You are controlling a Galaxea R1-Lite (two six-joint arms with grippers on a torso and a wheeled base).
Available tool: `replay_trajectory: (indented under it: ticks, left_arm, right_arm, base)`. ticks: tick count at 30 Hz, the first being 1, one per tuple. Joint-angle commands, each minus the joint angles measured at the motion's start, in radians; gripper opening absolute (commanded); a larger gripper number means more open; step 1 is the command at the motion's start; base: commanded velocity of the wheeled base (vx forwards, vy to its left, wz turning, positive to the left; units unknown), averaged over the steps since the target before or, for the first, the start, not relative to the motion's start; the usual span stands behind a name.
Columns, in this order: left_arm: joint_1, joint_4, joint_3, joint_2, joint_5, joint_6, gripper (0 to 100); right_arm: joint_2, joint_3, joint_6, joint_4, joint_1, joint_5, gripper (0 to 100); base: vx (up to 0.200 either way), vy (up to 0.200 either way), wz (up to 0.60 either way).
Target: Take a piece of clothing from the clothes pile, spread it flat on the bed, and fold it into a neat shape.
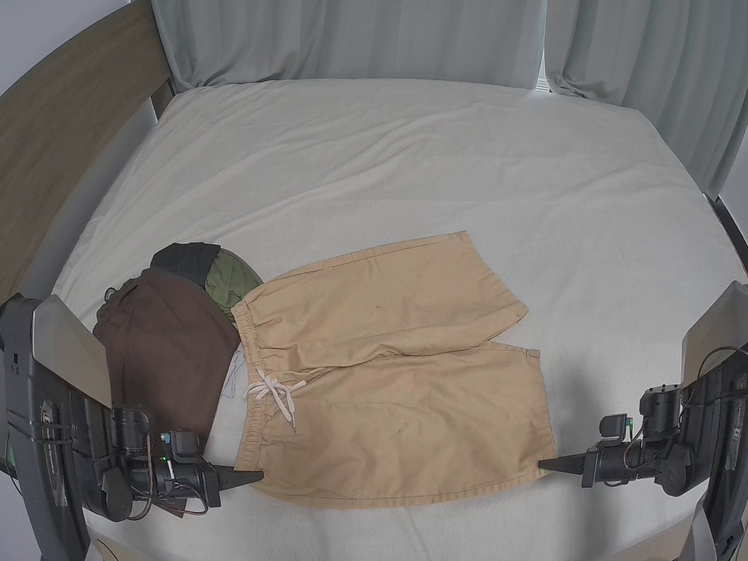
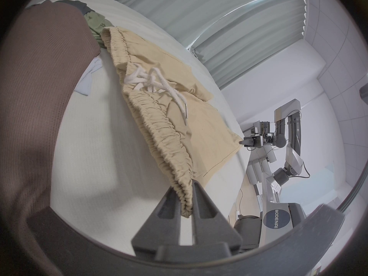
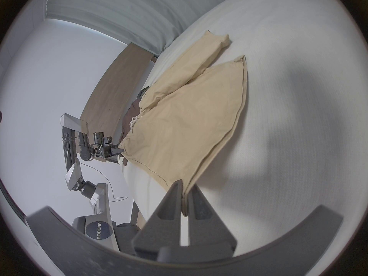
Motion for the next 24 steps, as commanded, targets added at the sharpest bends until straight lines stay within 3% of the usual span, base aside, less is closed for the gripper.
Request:
replay_trajectory:
  ticks: [1,16,24]
  left_arm:
    - [-0.008,-0.001,-0.019,-0.01,0.0,-0.002,0]
    - [0.027,-0.001,-0.152,-0.048,0.009,-0.112,0]
    - [0.024,-0.003,-0.186,-0.063,0.021,-0.121,0]
  right_arm:
    - [-0.04,-0.004,0.002,-0.001,-0.001,0.002,0]
    - [-0.124,-0.053,0.036,-0.002,-0.007,0.01,0]
    - [-0.144,-0.076,0.037,-0.002,-0.015,0.012,0]
  base:
    - [0.0,0.0,0.0]
    - [0.0,0.0,0.0]
    - [0.0,0.0,0.0]
